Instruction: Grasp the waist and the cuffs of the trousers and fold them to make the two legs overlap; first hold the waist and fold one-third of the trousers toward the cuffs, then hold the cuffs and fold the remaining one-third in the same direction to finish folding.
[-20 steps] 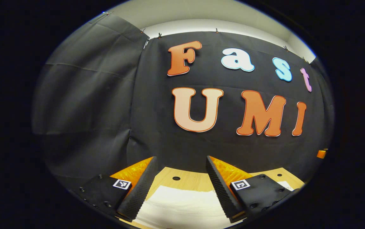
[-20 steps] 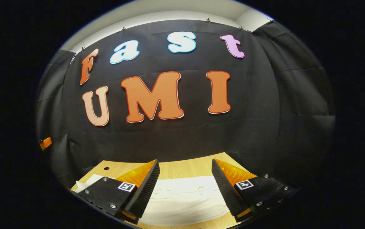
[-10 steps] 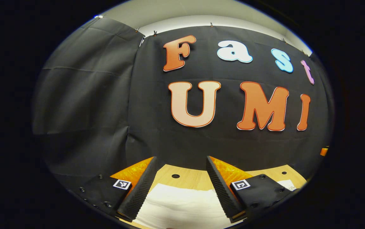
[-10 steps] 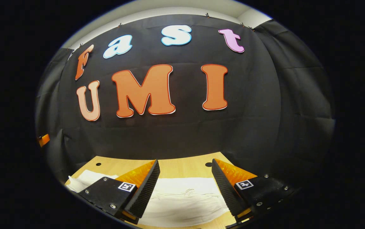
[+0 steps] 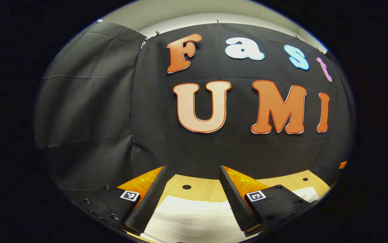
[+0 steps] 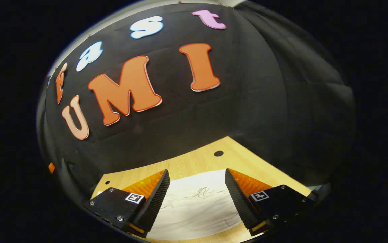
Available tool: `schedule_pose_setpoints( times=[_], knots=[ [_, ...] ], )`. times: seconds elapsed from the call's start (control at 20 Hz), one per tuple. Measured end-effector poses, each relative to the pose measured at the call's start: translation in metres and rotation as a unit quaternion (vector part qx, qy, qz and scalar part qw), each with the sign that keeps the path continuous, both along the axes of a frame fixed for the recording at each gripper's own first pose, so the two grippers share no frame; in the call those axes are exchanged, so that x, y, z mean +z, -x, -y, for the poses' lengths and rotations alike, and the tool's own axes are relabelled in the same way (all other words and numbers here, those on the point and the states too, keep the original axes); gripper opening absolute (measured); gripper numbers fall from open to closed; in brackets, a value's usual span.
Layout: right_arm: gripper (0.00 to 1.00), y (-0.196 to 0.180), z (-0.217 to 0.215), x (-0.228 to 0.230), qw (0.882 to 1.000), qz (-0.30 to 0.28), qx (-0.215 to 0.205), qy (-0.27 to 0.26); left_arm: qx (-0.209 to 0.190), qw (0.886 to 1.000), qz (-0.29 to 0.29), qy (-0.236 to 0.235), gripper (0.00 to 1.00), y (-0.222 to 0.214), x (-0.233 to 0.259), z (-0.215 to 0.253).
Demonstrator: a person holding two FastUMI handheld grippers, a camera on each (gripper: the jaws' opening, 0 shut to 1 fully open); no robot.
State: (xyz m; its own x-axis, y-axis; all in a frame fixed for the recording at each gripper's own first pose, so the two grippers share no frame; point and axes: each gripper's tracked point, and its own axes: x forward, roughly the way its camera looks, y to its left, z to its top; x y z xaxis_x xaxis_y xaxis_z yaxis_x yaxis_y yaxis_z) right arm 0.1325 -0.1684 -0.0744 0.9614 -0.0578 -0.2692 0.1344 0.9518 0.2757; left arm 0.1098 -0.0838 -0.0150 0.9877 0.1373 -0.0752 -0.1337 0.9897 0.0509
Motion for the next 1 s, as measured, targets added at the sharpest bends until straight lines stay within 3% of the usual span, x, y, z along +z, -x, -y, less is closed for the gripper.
schedule_pose_setpoints(
  times=[0.1, 0.3, 0.55, 0.7, 1.0],
  knots=[
    [0.98, -0.006, 0.016, -0.031, 0.996, -0.036, -0.019, -0.074, 0.0, 1.0, -0.009, -0.002, 0.99, 0.001, -0.005, -0.003],
    [0.98, -0.006, 0.051, -0.086, 0.975, -0.084, -0.082, -0.191, 0.004, 1.0, -0.01, -0.007, 0.99, -0.001, -0.006, -0.008],
    [0.98, 0.011, 0.073, -0.157, 0.954, -0.16, -0.128, -0.218, 0.012, 1.0, -0.02, -0.002, 0.99, -0.005, -0.014, -0.015],
    [0.98, 0.018, 0.071, -0.182, 0.941, -0.189, -0.138, -0.243, 0.019, 0.999, -0.026, 0.002, 0.99, -0.006, -0.019, -0.02],
    [0.98, 0.024, 0.069, -0.223, 0.927, -0.231, -0.146, -0.256, 0.026, 0.999, -0.035, 0.01, 0.99, -0.006, -0.026, -0.028]
  ],
)
